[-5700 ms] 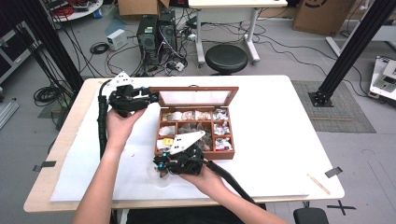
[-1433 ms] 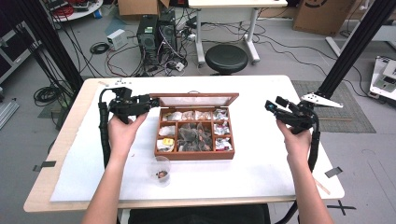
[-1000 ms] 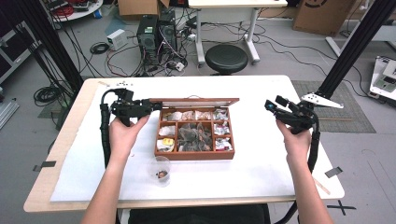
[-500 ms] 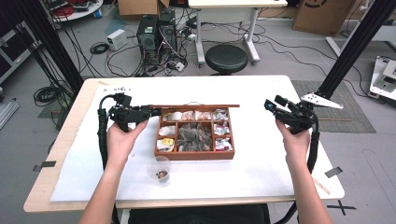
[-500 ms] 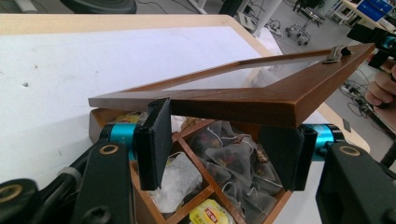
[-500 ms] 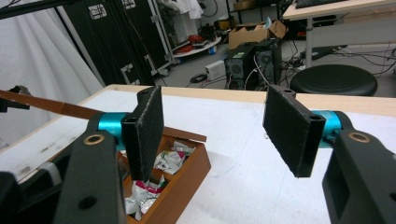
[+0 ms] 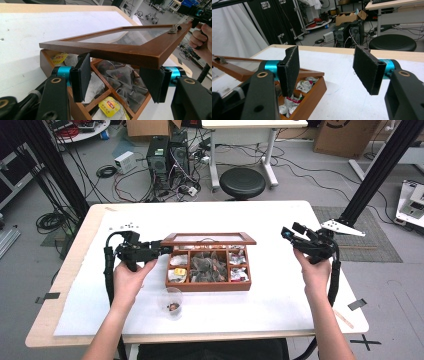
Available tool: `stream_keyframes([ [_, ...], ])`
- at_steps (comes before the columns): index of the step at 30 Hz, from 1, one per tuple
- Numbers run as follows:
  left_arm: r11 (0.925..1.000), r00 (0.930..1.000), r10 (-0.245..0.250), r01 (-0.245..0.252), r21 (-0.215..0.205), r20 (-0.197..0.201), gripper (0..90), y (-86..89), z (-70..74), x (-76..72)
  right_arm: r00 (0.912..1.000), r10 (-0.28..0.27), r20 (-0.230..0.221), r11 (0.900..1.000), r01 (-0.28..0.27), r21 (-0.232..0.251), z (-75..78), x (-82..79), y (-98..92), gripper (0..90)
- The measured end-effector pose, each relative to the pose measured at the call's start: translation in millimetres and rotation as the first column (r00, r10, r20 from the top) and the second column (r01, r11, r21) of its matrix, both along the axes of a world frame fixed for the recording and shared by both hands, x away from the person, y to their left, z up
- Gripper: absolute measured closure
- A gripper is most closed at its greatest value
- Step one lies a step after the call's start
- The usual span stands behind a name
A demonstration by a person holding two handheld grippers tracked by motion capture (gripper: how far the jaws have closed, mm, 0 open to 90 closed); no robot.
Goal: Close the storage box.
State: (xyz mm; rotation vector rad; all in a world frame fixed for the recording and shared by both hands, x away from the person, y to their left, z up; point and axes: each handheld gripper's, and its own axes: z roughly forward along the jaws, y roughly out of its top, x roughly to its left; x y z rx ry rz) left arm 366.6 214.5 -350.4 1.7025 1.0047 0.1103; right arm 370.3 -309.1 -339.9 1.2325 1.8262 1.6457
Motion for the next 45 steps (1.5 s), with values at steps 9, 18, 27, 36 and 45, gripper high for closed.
stream_keyframes([
  [9,0.9997,0.9989,-0.006,0.005,0.025,0.047,42.8,-0.8,-11.6,-10.1,1.0,0.002,0.007,1.0,-0.002,-0.009,0.6,-0.9,0.5,39.0],
  [18,0.9985,0.9979,-0.03,0.027,0.048,0.058,43.0,0.1,-20.1,-16.2,1.0,0.003,0.007,1.0,-0.003,-0.007,0.5,-0.6,0.1,39.0],
  [27,0.9979,0.997,-0.041,0.037,0.053,0.067,43.6,-0.1,-29.3,-21.8,1.0,0.002,0.004,1.0,-0.002,-0.005,0.6,-0.7,-1.1,38.9],
  [36,0.9955,0.9958,-0.058,0.052,0.079,0.071,43.6,-0.9,-38.1,-28.5,1.0,0.002,0.005,1.0,-0.002,-0.004,0.5,-0.5,-1.7,38.9],
  [45,0.9929,0.9948,-0.07,0.063,0.101,0.074,43.8,-1.4,-48.3,-34.0,1.0,0.0,0.001,1.0,0.0,-0.006,0.3,-0.4,-1.7,38.9],
])
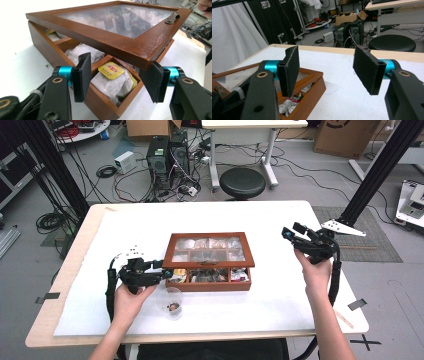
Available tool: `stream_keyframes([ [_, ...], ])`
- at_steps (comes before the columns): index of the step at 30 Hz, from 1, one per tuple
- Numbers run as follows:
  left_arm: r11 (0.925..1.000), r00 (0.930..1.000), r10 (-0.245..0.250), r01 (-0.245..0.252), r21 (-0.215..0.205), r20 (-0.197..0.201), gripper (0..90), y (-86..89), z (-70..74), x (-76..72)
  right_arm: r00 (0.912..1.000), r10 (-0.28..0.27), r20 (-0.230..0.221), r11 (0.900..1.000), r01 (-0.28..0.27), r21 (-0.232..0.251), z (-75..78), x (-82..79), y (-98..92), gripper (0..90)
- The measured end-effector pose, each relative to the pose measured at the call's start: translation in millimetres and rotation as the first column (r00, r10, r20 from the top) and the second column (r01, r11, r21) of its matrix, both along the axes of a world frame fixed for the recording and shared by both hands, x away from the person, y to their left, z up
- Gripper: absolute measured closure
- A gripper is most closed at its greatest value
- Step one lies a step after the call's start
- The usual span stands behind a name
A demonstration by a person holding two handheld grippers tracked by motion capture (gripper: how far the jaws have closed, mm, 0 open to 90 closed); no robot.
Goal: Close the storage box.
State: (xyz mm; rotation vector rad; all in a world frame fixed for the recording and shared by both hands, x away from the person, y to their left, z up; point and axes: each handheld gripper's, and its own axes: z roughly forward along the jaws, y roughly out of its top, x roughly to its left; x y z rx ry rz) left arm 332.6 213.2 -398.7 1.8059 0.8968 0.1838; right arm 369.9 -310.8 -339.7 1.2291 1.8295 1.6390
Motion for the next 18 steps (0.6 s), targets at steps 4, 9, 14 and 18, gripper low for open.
stream_keyframes([
  [4,0.9997,0.9999,-0.002,0.002,0.024,-0.013,43.9,-0.6,-7.0,-2.7,1.0,0.0,-0.004,1.0,0.0,0.0,-0.1,0.0,0.1,38.9],
  [9,0.9989,0.9997,0.004,-0.003,0.046,-0.023,43.9,-1.7,-12.2,-5.3,1.0,-0.002,-0.002,1.0,0.002,0.0,-0.2,0.1,-0.5,38.9],
  [14,0.9965,0.9997,0.011,-0.009,0.083,-0.023,43.9,-3.6,-15.2,-7.6,1.0,-0.006,0.007,1.0,0.006,-0.001,-0.6,0.0,-1.4,38.9],
  [18,0.9962,0.9992,0.011,-0.008,0.087,-0.039,43.9,-3.9,-19.2,-8.3,1.0,-0.006,0.002,1.0,0.006,0.002,-1.0,0.2,-1.5,38.9],
])
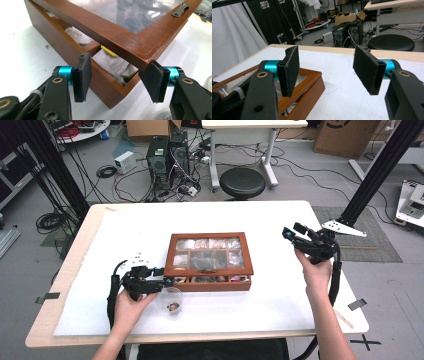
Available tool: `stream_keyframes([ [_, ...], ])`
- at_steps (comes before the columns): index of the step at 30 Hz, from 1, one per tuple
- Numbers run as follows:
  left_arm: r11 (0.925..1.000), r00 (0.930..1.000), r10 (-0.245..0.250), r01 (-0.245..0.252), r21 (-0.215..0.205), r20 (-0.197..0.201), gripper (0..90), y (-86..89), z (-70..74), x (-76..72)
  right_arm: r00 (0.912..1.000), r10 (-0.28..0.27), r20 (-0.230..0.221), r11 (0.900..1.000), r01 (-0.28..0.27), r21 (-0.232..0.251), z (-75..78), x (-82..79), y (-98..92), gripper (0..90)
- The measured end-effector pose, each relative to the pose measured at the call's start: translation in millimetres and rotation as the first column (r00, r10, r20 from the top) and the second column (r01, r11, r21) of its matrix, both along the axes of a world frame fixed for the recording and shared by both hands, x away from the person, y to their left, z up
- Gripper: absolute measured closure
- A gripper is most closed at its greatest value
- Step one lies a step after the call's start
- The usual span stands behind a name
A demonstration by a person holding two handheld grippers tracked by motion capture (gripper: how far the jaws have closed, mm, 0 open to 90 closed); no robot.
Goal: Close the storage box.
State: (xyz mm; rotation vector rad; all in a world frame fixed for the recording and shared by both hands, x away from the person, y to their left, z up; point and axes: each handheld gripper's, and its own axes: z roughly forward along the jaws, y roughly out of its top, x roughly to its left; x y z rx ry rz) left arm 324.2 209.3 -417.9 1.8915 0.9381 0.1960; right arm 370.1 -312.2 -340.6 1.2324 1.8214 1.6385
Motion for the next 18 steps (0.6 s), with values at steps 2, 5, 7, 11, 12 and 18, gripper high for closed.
stream_keyframes([
  [2,1.0,1.0,0.0,0.0,-0.006,-0.004,43.8,1.1,-0.7,-0.5,1.0,-0.001,-0.001,1.0,0.001,0.0,0.0,-0.1,-0.2,38.9],
  [5,1.0,1.0,0.002,-0.002,-0.005,0.0,43.9,1.6,-0.4,-1.6,1.0,-0.002,0.0,1.0,0.002,0.002,-0.1,-0.1,-0.8,38.9],
  [7,1.0,1.0,0.003,-0.003,-0.007,-0.001,43.9,1.7,-0.3,-2.2,1.0,-0.003,0.001,1.0,0.003,0.003,0.0,-0.1,-0.9,38.9],
  [11,0.9999,1.0,-0.003,0.003,-0.015,-0.006,43.9,2.9,-0.6,-2.9,1.0,-0.004,-0.001,1.0,0.004,0.003,-0.1,-0.1,-1.0,38.9],
  [12,0.9999,0.9999,-0.006,0.006,-0.015,-0.008,43.8,3.1,-0.6,-2.5,1.0,-0.004,0.0,1.0,0.004,0.002,-0.3,0.3,-0.9,38.9],
  [18,0.9997,0.9996,-0.023,0.022,-0.012,-0.015,43.9,0.8,-0.6,0.6,1.0,-0.003,-0.005,1.0,0.003,0.001,-0.8,0.6,-0.1,38.9],
])
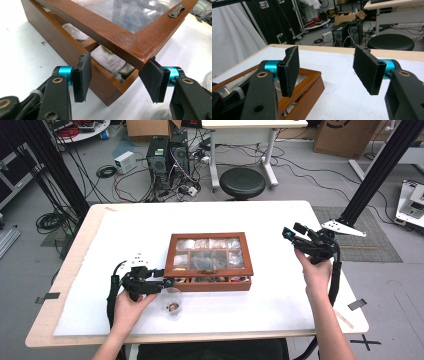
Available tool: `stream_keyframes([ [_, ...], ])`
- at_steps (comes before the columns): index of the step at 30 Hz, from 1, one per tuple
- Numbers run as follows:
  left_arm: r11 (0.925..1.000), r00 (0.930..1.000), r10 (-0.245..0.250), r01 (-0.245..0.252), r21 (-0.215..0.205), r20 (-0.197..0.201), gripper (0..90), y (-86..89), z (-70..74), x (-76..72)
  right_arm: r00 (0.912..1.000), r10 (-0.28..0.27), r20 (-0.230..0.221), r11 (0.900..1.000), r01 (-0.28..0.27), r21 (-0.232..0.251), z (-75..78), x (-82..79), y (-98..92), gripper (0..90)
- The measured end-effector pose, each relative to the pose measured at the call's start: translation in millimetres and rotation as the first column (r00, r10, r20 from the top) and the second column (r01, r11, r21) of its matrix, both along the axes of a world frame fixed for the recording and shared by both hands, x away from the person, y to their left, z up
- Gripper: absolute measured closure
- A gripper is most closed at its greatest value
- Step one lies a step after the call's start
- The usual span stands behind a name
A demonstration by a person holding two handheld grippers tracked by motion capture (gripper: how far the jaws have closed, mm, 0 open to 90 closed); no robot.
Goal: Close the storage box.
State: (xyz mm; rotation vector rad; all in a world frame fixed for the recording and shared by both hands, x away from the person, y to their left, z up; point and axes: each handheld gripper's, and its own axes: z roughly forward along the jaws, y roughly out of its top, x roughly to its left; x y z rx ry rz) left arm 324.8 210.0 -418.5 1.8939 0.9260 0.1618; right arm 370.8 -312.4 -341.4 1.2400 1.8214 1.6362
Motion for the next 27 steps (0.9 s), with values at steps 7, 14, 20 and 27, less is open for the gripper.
stream_keyframes([
  [7,0.9997,0.9997,-0.023,0.023,-0.005,0.005,44.7,1.0,2.2,1.8,1.0,0.001,0.0,1.0,-0.001,0.0,-0.7,0.7,0.0,38.9],
  [14,0.9976,0.9978,-0.061,0.06,0.035,0.027,44.7,2.5,2.8,1.6,1.0,-0.001,-0.001,1.0,0.001,0.001,-0.5,0.4,-1.0,38.9],
  [20,0.9946,0.996,-0.085,0.083,0.063,0.03,45.4,2.2,0.7,2.2,1.0,0.0,0.0,1.0,0.0,0.003,-0.5,0.3,-1.2,38.9],
  [27,0.9914,0.9952,-0.093,0.09,0.094,0.028,45.4,3.0,-1.6,1.7,1.0,-0.003,0.002,1.0,0.003,0.001,-0.6,0.7,-1.8,38.9],
])
